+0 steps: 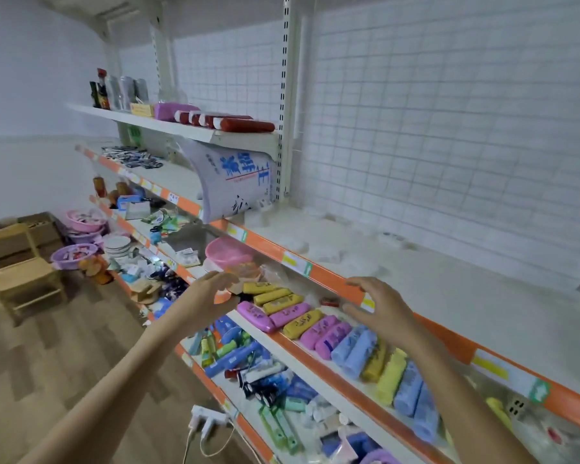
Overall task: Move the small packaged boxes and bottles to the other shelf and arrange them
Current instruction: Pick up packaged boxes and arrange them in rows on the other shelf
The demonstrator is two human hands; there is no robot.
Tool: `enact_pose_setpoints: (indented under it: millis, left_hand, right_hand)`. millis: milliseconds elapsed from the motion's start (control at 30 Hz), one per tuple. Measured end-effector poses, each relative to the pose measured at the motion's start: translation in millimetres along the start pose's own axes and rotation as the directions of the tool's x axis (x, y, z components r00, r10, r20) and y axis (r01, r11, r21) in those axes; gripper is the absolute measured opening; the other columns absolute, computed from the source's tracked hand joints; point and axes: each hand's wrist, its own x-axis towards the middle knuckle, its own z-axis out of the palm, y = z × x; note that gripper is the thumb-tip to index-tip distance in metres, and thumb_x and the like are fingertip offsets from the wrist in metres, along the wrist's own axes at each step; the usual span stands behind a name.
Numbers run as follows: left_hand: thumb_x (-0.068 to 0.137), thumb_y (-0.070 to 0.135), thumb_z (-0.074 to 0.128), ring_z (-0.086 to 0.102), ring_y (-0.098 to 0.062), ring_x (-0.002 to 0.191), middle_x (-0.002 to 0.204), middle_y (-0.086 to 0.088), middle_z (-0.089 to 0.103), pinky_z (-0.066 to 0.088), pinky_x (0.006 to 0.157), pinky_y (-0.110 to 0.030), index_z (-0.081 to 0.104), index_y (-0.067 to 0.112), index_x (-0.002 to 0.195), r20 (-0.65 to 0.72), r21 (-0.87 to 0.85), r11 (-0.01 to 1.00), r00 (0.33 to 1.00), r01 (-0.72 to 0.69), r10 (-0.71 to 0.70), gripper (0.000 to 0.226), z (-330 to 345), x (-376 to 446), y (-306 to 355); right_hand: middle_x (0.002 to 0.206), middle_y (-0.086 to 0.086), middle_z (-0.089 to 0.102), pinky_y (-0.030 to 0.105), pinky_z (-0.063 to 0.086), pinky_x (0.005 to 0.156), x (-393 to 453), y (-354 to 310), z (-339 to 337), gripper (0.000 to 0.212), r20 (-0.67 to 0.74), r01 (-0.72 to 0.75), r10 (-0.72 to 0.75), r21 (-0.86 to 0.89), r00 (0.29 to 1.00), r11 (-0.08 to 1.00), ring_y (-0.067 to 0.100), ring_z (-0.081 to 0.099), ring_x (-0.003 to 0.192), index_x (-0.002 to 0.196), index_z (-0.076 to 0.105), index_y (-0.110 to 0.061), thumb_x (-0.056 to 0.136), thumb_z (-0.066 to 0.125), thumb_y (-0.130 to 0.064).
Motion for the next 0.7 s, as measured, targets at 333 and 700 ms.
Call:
enact_pose_setpoints:
  millis: [333,700]
  left_hand:
    - [0.086,0.027,0.062,0.05,-0.02,0.113,0.13,-0.006,0.046,0.04,0.092,-0.027,0.045,0.019,0.131,0.2,0.087,0.992,0.977,-0.087,0.068,0.049,30,220,-21]
    - [0.08,0.007,0.065,0.042,-0.018,0.121,0.125,0.0,0.039,0.035,0.095,-0.021,0.047,0.03,0.129,0.485,-0.102,0.979,0.85,-0.177,0.205,0.057,97,334,-59]
  right_hand:
    - [0.138,0.0,0.043,0.038,0.034,0.105,192,84,22,0.064,0.248,-0.053,0.092,-0.159,0.964,0.986,0.019,0.038,0.128,0.133,0.043,-0.024,0.077,0.073,-0.032]
    - [0.116,-0.001,0.052,0.027,0.041,0.091,261,129,43,0.047,0.278,-0.187,0.182,-0.011,0.943,0.982,0.017,0.05,0.107,0.113,0.054,-0.02,0.072,0.077,-0.022]
